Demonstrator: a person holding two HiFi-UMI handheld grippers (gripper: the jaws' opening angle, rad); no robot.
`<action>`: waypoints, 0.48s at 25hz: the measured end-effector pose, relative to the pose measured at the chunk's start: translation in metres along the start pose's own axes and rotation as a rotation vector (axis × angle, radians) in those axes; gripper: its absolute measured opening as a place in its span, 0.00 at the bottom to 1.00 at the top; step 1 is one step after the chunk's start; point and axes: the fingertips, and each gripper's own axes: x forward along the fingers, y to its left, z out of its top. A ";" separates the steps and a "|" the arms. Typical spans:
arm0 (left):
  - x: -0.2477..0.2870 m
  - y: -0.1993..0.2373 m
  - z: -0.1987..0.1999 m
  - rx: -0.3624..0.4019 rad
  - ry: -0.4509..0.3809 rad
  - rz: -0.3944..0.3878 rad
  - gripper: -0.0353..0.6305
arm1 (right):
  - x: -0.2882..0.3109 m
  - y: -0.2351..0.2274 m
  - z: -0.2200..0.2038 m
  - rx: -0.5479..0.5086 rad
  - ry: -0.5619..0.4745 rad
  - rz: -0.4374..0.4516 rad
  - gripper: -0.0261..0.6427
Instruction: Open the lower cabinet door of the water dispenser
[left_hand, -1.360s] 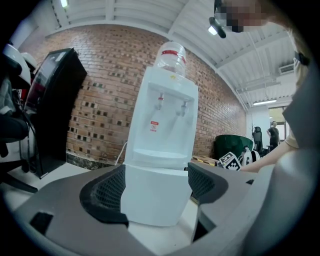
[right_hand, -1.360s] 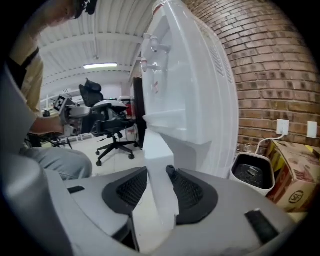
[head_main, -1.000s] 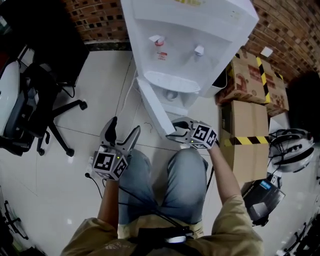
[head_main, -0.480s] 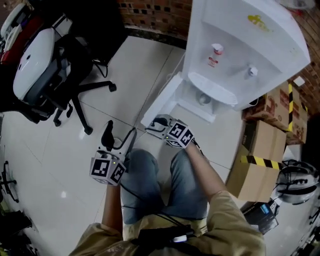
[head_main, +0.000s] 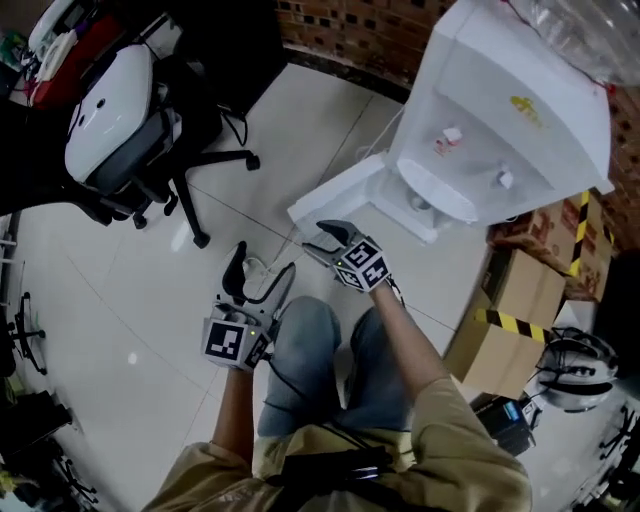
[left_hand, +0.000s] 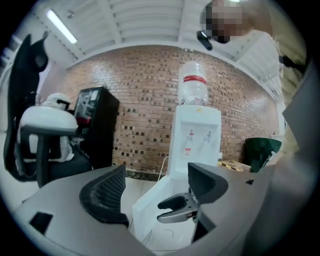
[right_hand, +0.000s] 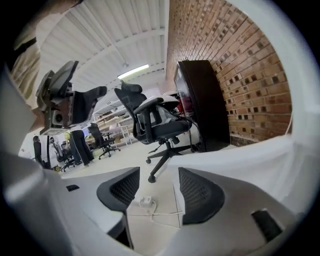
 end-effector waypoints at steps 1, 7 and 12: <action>0.002 -0.013 0.019 0.021 0.025 -0.029 0.61 | -0.023 0.008 0.013 0.007 -0.002 -0.027 0.46; 0.006 -0.083 0.149 -0.015 0.066 -0.179 0.61 | -0.204 0.040 0.146 0.135 -0.104 -0.358 0.70; -0.019 -0.141 0.270 0.019 0.112 -0.302 0.61 | -0.342 0.106 0.274 0.138 -0.219 -0.535 0.69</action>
